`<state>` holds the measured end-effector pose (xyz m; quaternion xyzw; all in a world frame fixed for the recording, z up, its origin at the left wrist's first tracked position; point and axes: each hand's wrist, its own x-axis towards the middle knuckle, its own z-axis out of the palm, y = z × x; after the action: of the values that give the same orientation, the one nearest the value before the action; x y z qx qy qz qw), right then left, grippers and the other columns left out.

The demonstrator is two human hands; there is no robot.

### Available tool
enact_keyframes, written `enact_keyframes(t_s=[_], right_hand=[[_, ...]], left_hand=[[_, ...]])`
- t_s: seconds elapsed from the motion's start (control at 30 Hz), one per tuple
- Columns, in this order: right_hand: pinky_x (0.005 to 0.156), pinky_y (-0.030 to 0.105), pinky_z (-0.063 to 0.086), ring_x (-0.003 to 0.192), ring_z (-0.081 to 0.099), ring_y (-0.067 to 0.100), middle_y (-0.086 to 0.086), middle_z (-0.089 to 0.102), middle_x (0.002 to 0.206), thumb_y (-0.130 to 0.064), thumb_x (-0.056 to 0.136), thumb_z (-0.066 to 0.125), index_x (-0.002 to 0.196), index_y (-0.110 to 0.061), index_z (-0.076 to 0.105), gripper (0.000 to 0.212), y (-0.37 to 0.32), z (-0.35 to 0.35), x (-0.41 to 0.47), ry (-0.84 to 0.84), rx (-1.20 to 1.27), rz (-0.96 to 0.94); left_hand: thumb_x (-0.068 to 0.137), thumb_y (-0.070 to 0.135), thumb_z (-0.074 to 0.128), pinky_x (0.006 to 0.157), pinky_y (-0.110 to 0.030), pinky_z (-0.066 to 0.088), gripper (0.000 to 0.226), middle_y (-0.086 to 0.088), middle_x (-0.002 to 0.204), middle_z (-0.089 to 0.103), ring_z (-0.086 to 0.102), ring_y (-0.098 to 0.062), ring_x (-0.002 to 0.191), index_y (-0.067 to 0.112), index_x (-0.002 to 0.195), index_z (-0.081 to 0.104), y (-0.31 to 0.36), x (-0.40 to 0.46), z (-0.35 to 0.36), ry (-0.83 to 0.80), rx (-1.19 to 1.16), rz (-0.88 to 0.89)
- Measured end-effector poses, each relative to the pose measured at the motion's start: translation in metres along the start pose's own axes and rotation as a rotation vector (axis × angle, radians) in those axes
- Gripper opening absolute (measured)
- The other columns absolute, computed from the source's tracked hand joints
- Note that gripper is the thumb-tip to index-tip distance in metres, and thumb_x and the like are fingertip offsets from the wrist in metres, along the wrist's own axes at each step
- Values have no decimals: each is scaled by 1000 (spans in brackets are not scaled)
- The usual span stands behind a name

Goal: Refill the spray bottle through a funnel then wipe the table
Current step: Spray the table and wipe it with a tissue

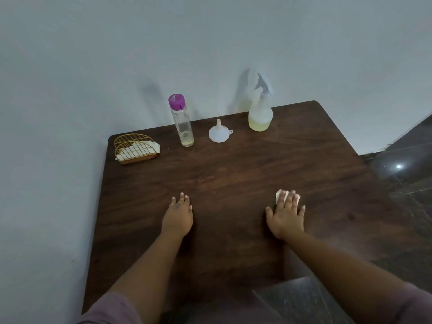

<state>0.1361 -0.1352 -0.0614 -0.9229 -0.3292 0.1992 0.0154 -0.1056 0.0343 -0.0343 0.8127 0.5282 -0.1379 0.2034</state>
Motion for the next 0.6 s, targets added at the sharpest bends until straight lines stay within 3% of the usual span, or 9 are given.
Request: enact_keyframes(t_s=[0.1, 0.2, 0.27, 0.33, 0.43, 0.53, 0.6], right_hand=[[117, 53, 1, 145, -9, 43, 27, -3, 157, -58, 88, 31, 152, -8, 3, 85, -34, 24, -55, -7, -41, -231], [118, 48, -7, 141, -26, 31, 22, -13, 158, -55, 92, 31, 152, -11, -3, 82, -76, 38, -92, -169, -172, -717], [118, 45, -10, 141, -26, 25, 17, -12, 159, -53, 94, 29, 152, -15, -6, 78, -86, 34, -81, -166, -285, -886], [117, 46, -8, 146, -18, 26, 16, -9, 160, -52, 94, 31, 153, -19, -1, 75, -75, 26, -55, -109, -313, -815], [118, 48, -3, 147, -12, 33, 20, -8, 159, -52, 93, 34, 153, -15, 0, 78, -26, 6, -16, -20, -156, -400], [118, 50, -3, 146, -13, 38, 26, -11, 157, -48, 95, 33, 151, -4, -6, 81, 8, -4, -11, -62, -61, -138], [117, 52, -3, 144, -12, 44, 32, -10, 154, -46, 95, 31, 149, 2, -6, 81, 0, 2, -27, -86, -76, -114]], left_hand=[[104, 25, 33, 116, -35, 27, 52, -5, 162, 19, 20, -26, 148, 11, 153, 27, 5, -11, 4, 19, 5, 0], [101, 21, 37, 117, -35, 26, 53, -6, 162, 20, 21, -26, 148, 10, 152, 29, 14, -21, 6, 2, -38, -7], [100, 20, 38, 120, -36, 21, 55, -6, 162, 17, 17, -26, 149, 11, 153, 27, 15, -30, 10, -33, -82, -3], [101, 26, 38, 121, -43, 15, 57, -5, 163, 12, 10, -29, 150, 13, 154, 23, 13, -43, 18, -37, -79, -15], [99, 51, 39, 119, -53, 6, 71, -10, 164, 3, -2, -40, 149, 15, 156, 16, 10, -63, 27, 31, -9, -94], [80, 78, 46, 118, -56, 2, 110, -16, 162, -10, -10, -42, 148, 13, 156, 1, 6, -79, 35, -7, -33, -154], [58, 88, 59, 119, -55, 7, 139, -16, 161, -18, -9, -41, 148, 15, 155, -8, 5, -88, 38, -46, -104, -190]])
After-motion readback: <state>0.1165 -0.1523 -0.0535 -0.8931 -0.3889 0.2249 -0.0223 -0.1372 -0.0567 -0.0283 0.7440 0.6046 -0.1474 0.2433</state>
